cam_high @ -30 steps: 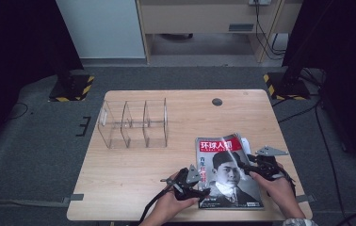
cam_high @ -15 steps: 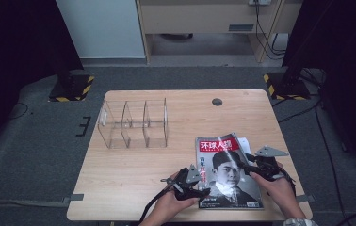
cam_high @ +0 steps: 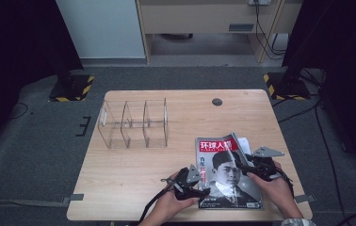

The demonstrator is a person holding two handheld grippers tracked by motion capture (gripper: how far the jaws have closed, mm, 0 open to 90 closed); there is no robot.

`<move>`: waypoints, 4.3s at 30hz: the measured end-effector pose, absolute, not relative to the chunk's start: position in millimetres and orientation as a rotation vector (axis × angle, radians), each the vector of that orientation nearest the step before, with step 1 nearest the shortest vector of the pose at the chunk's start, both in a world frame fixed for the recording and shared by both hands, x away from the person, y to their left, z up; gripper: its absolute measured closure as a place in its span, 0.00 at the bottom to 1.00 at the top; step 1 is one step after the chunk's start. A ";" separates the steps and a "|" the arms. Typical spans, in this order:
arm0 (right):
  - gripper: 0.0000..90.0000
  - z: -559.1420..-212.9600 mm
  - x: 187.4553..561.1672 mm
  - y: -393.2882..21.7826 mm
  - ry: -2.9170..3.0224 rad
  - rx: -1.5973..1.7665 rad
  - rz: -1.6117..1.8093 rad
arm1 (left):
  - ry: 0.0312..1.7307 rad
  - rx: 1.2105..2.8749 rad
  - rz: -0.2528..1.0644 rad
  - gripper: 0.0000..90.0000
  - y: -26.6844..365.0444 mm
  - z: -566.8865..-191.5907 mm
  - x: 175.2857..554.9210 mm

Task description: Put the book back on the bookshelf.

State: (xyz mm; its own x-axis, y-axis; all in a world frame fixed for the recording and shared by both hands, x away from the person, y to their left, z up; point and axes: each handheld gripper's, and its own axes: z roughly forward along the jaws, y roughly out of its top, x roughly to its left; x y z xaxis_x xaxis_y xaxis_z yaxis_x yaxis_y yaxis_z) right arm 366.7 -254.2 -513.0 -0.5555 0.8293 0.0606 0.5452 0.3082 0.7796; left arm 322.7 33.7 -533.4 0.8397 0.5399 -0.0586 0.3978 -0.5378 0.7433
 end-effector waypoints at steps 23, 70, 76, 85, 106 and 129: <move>0.83 -511.9 367.6 -249.8 2.207 1.201 1.015 | 0.675 2.209 0.224 0.34 33.9 -533.5 323.1; 0.98 -480.7 361.2 -241.8 2.130 1.147 1.179 | 0.815 2.041 0.141 0.11 60.2 -529.8 364.7; 0.98 -473.3 358.3 -243.0 2.109 1.126 1.224 | 0.785 2.042 0.106 0.11 58.5 -531.0 364.2; 0.98 -463.4 354.3 -241.9 2.099 1.070 1.286 | 0.780 2.030 0.035 0.11 56.0 -535.3 367.6; 0.98 -464.7 357.8 -242.6 2.077 1.085 1.427 | 0.827 2.035 0.000 0.42 41.9 -536.9 370.9; 0.97 -501.3 368.4 -235.8 2.229 1.232 1.263 | 0.841 2.012 -0.050 0.43 46.9 -537.9 371.6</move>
